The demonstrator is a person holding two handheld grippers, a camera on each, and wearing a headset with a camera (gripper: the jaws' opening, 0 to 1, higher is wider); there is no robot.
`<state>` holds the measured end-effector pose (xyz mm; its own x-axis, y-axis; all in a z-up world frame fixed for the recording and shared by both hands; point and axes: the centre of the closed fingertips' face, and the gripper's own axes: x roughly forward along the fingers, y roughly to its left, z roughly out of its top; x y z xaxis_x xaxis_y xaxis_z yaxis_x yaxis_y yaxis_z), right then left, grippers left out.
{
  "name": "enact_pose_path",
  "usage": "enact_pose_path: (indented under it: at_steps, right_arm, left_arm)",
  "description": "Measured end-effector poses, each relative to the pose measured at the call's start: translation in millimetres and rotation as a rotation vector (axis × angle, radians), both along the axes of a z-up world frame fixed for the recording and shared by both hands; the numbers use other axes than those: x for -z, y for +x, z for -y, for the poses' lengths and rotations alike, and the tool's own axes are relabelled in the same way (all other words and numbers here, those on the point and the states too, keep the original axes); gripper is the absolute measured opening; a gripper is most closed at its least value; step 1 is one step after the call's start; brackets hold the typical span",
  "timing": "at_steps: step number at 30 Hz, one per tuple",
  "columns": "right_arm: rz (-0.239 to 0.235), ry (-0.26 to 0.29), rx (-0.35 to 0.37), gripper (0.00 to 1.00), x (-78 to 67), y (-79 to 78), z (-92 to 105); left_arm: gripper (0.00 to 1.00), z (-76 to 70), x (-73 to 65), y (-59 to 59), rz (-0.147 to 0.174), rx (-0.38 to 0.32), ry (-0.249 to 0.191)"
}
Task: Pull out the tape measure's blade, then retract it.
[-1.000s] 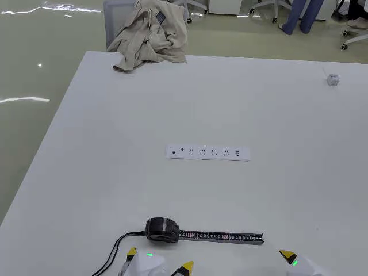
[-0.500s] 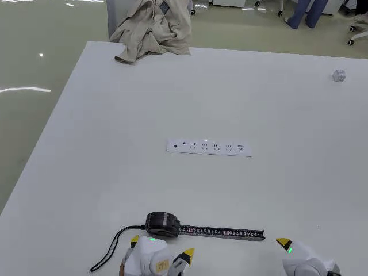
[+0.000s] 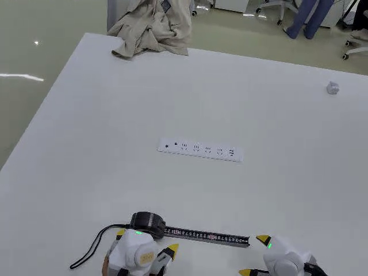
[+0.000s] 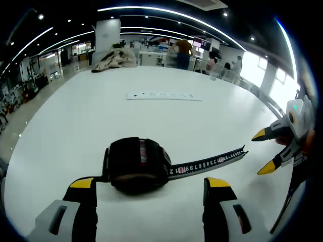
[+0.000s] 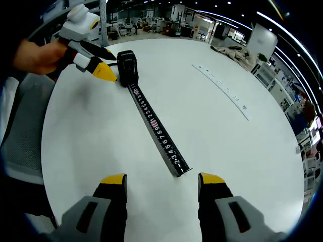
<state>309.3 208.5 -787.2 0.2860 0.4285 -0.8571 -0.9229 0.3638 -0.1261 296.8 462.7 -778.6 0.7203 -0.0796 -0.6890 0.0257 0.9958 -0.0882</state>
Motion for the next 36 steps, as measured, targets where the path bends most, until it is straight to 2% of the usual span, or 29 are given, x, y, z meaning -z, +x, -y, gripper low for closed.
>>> enact_pose_path:
  at_steps: [2,14,23,36]
  right_arm:
    - [0.001,-0.022,-0.018,0.57,2.3,3.6,2.4]
    - [-0.011,-0.071,-0.099,0.55,8.7,13.5,1.3]
    - [-0.036,-0.103,-0.182,0.55,18.7,16.0,4.5]
    - [-0.044,-0.149,-0.262,0.50,24.5,25.5,5.4]
  left_arm:
    - [0.84,-1.0,0.6,2.5,0.001,-0.007,-0.004]
    - [0.84,2.0,4.4,12.0,0.016,-0.027,-0.021]
    - [0.82,-2.5,7.0,17.6,0.027,-0.060,-0.023]
    - [0.79,-10.8,8.0,23.5,0.033,-0.088,-0.025]
